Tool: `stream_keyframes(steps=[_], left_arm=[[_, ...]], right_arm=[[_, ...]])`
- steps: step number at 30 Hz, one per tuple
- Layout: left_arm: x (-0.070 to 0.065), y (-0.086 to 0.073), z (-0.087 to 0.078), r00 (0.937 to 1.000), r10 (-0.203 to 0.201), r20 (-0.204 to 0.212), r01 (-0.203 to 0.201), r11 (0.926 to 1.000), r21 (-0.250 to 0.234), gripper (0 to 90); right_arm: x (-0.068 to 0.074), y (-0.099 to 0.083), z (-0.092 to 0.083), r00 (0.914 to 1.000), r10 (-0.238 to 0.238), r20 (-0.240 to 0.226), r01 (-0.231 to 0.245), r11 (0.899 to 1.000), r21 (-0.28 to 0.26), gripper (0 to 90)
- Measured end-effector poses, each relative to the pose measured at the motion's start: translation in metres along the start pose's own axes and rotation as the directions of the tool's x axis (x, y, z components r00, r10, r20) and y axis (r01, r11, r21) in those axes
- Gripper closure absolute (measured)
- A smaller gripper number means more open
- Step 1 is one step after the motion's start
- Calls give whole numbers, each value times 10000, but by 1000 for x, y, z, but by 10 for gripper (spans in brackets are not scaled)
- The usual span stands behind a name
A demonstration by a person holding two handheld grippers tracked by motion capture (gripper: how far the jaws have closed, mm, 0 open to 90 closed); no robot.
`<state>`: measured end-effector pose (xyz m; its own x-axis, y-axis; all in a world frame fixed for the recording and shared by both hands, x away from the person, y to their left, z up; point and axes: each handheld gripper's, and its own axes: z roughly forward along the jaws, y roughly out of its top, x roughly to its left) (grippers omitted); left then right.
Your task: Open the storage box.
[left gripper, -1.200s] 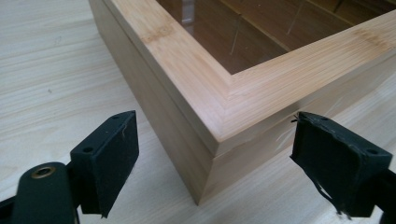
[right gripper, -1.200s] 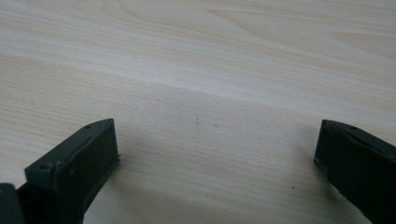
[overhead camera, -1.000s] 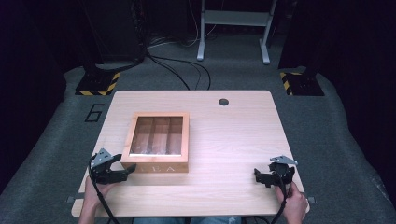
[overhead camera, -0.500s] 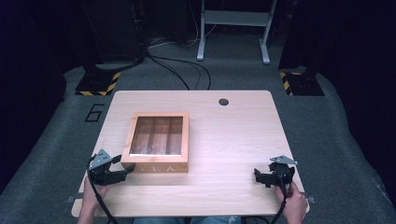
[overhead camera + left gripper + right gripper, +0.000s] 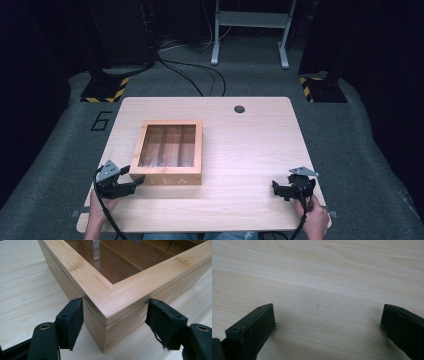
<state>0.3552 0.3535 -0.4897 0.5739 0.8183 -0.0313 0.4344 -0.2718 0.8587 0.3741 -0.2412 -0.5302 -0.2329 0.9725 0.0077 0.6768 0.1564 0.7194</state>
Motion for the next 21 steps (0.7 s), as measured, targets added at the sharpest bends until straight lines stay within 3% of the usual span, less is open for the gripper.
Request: stream_keyframes(steps=[21], left_arm=[[-3,3,-1,9991,123,-411,-135,9995,-289,264]], right_arm=[[0,0,0,10000,-3,-2,3,10000,0,0]])
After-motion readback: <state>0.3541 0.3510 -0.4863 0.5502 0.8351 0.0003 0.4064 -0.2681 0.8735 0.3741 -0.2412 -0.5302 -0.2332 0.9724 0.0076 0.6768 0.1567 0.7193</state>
